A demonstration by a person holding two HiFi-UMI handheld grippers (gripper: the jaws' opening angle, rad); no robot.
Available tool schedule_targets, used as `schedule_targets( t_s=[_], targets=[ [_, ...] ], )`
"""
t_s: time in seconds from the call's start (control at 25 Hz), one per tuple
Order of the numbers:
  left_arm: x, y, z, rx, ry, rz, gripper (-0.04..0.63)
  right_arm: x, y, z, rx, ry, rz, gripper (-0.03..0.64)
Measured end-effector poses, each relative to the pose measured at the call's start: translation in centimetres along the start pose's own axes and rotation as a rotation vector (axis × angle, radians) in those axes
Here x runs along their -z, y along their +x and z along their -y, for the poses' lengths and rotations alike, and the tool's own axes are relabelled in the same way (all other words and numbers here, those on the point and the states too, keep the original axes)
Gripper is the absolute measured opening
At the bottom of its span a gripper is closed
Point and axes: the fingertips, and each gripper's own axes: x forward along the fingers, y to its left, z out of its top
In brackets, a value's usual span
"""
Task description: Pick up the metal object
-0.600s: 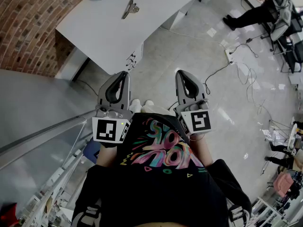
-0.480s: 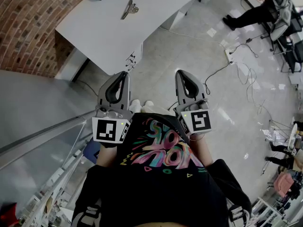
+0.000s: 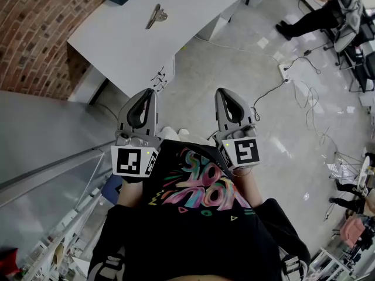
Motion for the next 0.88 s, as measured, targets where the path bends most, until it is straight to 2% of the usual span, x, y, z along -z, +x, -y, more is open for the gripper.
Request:
schedule_targets(
  t_s=[0.24, 0.44, 0.64, 0.88],
  targets=[
    [0.0, 1.4, 0.3, 0.0, 0.02, -0.002, 0.035, 1.2, 0.2, 1.2, -0.005, 0.015, -0.018, 0.018],
    [0.7, 4.4, -0.9, 0.0, 0.013, -0.015, 0.035, 1.8, 2.8, 3.0, 0.023, 0.044, -0.053, 0.018],
    [1.3, 9.9, -4.1, 0.012, 0.002, -0.022, 0.035, 2.3, 8.6, 5.2, 0.013, 0.046, -0.062, 0.018],
    [1.2, 17.8, -10.3, 0.004, -0.013, -0.019, 0.035, 1.3, 18.1, 8.4, 0.031, 0.037, -0.09, 0.018]
  ],
)
